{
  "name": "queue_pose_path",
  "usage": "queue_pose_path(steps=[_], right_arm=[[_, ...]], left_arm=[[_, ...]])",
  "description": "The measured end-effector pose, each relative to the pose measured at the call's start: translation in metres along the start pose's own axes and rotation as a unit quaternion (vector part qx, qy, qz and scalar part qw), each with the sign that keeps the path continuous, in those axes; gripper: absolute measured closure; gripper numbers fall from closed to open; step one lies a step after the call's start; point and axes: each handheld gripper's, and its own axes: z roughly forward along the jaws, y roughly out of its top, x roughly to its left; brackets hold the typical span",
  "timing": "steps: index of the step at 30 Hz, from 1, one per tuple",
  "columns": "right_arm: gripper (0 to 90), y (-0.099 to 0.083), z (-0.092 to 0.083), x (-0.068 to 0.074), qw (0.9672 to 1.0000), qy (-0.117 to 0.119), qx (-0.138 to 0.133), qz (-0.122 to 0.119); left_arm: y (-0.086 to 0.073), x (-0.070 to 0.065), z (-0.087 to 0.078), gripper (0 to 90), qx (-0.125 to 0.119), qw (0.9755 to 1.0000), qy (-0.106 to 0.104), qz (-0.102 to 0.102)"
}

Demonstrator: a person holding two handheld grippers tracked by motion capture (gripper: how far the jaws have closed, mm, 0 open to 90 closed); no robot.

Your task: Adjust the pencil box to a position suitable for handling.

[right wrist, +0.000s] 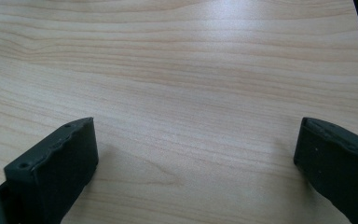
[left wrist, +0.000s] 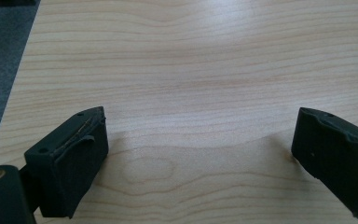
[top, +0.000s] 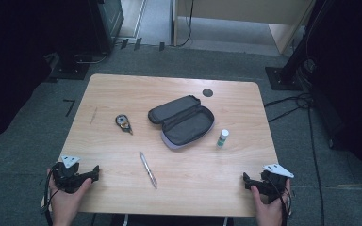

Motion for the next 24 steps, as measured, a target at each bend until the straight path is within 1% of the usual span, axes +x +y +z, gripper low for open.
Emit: queue_pose_path(steps=[1, 4, 10, 12, 19, 24], right_arm=[[0.0, 0.000, 0.000, 0.000, 1.0000, 0.000, 0.000, 0.000], [0.0, 0.000, 0.000, 0.000, 1.0000, 0.000, 0.000, 0.000], [0.0, 0.000, 0.000, 0.000, 1.0000, 0.000, 0.000, 0.000], [0.0, 0.000, 0.000, 0.000, 1.0000, 0.000, 0.000, 0.000], [0.0, 0.000, 0.000, 0.000, 1.0000, 0.000, 0.000, 0.000], [0.0, 0.000, 0.000, 0.000, 1.0000, 0.000, 0.000, 0.000]], left_arm=[[0.001, 0.000, -0.002, 4.0, -0.002, 1.0000, -0.004, -0.003], [0.005, -0.003, -0.006, 4.0, -0.008, 0.9999, -0.008, -0.003], [0.020, -0.010, -0.015, 4.5, -0.026, 0.9994, -0.023, -0.005], [0.025, -0.013, -0.016, 4.9, -0.028, 0.9992, -0.027, -0.004], [0.039, -0.028, -0.016, 5.0, -0.034, 0.9987, -0.039, 0.005], [0.051, -0.041, -0.017, 5.2, -0.039, 0.9979, -0.047, 0.020]])
